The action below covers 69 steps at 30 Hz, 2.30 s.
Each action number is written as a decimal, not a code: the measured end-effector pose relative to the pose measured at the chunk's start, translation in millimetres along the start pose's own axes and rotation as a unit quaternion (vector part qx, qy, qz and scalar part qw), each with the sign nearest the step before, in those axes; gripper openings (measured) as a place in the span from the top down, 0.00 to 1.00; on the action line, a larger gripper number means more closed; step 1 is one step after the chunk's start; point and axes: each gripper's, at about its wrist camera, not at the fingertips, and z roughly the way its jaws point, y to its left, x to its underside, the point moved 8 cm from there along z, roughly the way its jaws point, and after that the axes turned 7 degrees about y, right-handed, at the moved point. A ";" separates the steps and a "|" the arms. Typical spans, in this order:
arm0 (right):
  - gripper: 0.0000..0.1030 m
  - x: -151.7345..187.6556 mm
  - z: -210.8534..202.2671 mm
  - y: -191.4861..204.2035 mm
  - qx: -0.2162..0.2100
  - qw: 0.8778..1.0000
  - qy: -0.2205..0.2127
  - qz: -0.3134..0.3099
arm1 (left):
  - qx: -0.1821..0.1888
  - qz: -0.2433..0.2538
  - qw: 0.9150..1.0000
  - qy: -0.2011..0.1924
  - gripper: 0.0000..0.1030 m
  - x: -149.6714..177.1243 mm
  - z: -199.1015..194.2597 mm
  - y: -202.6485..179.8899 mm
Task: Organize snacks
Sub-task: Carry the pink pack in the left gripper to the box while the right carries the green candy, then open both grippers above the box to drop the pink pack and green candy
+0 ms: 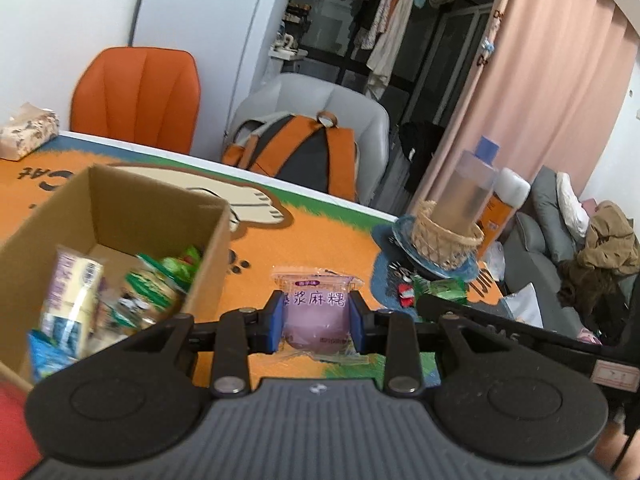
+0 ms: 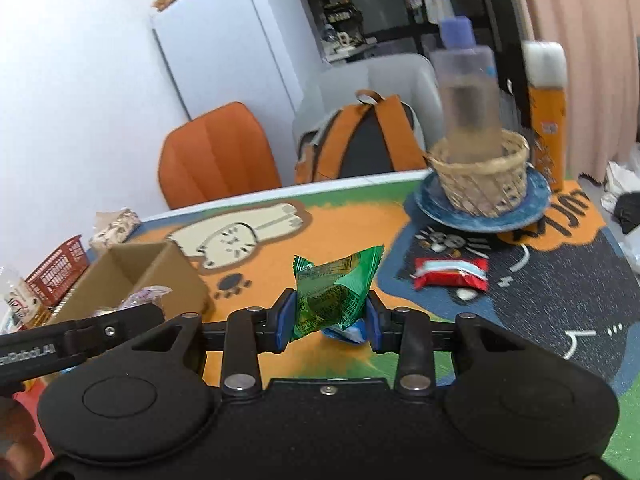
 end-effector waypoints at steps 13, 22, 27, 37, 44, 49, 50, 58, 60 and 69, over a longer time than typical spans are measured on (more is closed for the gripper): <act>0.64 -18.0 -7.0 64.0 -0.031 0.999 -0.018 -0.039 | -0.033 -0.022 0.999 -0.036 0.69 -29.7 -28.6 56.1; 0.64 -22.2 1.9 99.4 -0.044 0.997 -0.016 -0.056 | -0.056 -0.027 0.997 -0.050 0.69 -50.7 -37.9 93.6; 0.64 -25.0 9.7 116.8 -0.054 0.997 -0.012 -0.063 | -0.069 -0.027 0.996 -0.049 0.69 -61.0 -33.0 109.6; 0.64 -29.9 22.9 140.0 -0.060 0.995 -0.008 -0.074 | -0.078 -0.023 0.996 -0.040 0.69 -78.9 -14.9 130.0; 0.64 -28.3 34.6 153.7 -0.064 0.995 0.000 -0.082 | -0.080 -0.039 0.995 -0.044 0.49 -79.6 -10.7 146.1; 0.64 -26.8 45.1 163.0 -0.070 0.994 0.008 -0.082 | -0.080 -0.049 0.994 -0.050 0.49 -74.6 -23.4 156.4; 0.64 -27.0 46.7 165.2 -0.072 0.994 0.009 -0.082 | -0.082 -0.050 0.994 -0.051 0.49 -73.6 -25.9 158.1; 0.64 -26.4 61.9 195.0 -0.091 0.992 0.022 -0.088 | -0.091 -0.064 0.992 -0.060 0.45 -69.1 -46.7 178.8; 0.63 -25.8 65.0 202.9 -0.094 0.991 0.024 -0.092 | -0.095 -0.069 0.991 -0.061 0.45 -67.7 -50.5 186.1; 0.54 -24.6 74.7 234.1 -0.117 0.987 0.026 -0.103 | -0.108 -0.094 0.988 -0.063 0.42 -59.7 -62.7 215.4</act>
